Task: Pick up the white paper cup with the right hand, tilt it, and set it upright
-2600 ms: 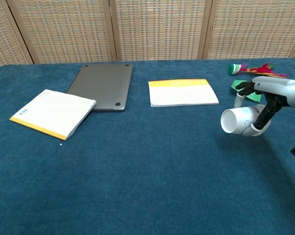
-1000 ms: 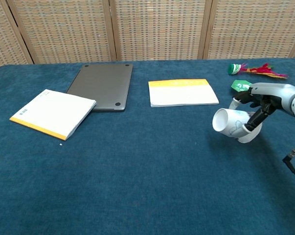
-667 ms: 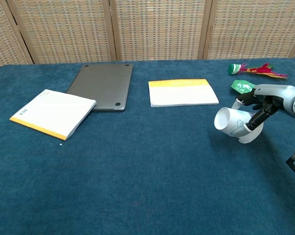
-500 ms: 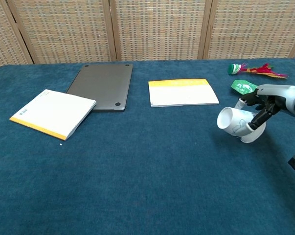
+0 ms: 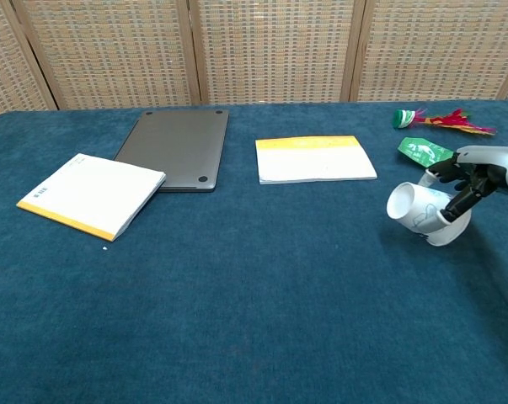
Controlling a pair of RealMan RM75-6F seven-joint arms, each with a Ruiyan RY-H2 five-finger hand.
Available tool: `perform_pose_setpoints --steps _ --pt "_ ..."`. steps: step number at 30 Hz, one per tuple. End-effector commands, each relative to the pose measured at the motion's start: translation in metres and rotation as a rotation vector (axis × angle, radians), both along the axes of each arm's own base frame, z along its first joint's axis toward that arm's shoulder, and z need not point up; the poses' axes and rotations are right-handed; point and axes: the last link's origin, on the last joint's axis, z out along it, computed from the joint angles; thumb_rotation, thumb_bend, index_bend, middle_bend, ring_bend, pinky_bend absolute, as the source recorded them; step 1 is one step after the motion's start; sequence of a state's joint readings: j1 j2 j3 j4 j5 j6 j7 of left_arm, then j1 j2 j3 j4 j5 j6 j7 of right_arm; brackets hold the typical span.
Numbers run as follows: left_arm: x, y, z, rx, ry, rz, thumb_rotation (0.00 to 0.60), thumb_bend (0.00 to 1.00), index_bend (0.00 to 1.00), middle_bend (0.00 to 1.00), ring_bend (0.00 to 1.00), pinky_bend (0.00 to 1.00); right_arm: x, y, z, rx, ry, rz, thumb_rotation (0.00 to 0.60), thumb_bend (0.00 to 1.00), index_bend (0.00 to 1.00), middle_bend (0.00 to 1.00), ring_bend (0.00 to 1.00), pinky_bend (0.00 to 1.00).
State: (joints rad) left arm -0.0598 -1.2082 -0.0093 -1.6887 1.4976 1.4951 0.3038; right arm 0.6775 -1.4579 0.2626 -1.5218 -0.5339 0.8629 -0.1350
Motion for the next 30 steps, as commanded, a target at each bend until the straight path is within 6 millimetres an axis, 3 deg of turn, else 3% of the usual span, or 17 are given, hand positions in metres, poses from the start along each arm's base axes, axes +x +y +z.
perform_pose_setpoints --steps 1,15,30 --pt "0.0 0.0 -0.001 -0.002 0.001 0.001 0.6 0.11 0.0 0.0 0.0 0.0 -0.001 0.0 0.001 -0.002 -0.011 -0.007 0.6 0.24 0.46 0.0 0.0 0.0" --pt "0.0 0.0 0.0 0.001 0.0 0.002 0.6 0.11 0.0 0.0 0.0 0.0 0.004 -0.001 0.001 0.004 -0.235 -0.094 0.6 0.24 0.49 0.0 0.0 0.0" --pt "0.0 0.0 0.0 0.002 0.001 0.002 0.6 0.11 0.0 0.0 0.0 0.0 -0.01 0.001 0.001 0.007 -0.213 -0.111 0.6 0.24 0.49 0.0 0.0 0.0"
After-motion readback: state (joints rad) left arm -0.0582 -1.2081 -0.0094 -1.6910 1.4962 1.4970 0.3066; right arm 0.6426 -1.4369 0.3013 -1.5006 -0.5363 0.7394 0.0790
